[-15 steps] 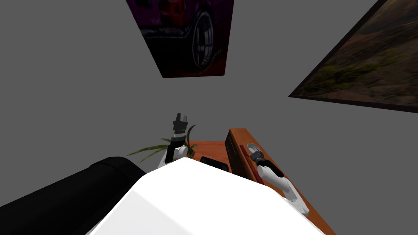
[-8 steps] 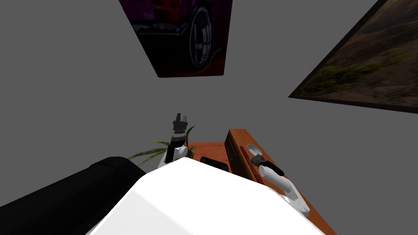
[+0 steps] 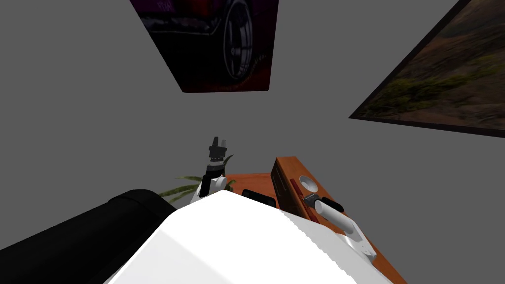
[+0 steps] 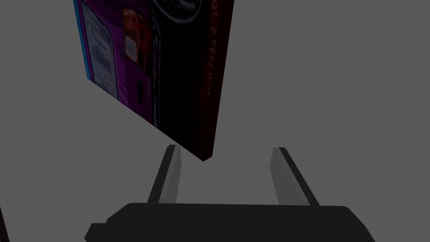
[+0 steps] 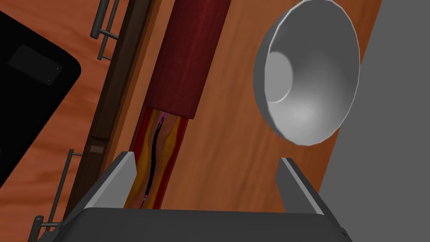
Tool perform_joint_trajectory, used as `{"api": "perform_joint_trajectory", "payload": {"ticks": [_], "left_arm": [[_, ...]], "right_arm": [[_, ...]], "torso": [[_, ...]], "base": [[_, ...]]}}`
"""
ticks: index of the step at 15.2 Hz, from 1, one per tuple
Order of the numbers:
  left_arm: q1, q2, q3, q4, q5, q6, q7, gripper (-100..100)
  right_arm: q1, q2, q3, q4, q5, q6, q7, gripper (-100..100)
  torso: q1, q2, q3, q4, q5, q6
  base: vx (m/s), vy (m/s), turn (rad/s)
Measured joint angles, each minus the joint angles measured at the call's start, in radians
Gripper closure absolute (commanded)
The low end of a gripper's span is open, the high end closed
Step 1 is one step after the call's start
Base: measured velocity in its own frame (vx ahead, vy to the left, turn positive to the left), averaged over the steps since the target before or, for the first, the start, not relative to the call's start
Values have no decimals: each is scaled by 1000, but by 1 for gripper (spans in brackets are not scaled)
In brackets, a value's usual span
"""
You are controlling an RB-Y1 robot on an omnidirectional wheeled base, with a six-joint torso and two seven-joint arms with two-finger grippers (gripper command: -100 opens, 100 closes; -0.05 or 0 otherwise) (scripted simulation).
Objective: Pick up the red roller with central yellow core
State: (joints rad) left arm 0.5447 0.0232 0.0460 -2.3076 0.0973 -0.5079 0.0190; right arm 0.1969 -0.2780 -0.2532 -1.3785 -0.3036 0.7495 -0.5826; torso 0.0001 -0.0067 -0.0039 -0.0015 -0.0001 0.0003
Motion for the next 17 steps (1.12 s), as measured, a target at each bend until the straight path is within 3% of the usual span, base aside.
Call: {"api": "perform_joint_trajectory", "payload": {"ticks": [7, 12, 17], "left_arm": [[0, 0, 0, 0, 0, 0, 0, 0], [0, 0, 0, 0, 0, 0, 0, 0], [0, 0, 0, 0, 0, 0, 0, 0]], "right_arm": [[-24, -19, -32, 72, -39, 144, -48, -100], [-63, -37, -56, 166, -69, 227, -77, -100], [-82, -50, -78, 219, -93, 318, -106, -100]], "torso": [[-1, 1, 0, 0, 0, 0], [-1, 1, 0, 0, 0, 0], [-2, 1, 0, 0, 0, 0]], "base": [[71, 9, -43], [73, 6, -54], [72, -4, -44]]}}
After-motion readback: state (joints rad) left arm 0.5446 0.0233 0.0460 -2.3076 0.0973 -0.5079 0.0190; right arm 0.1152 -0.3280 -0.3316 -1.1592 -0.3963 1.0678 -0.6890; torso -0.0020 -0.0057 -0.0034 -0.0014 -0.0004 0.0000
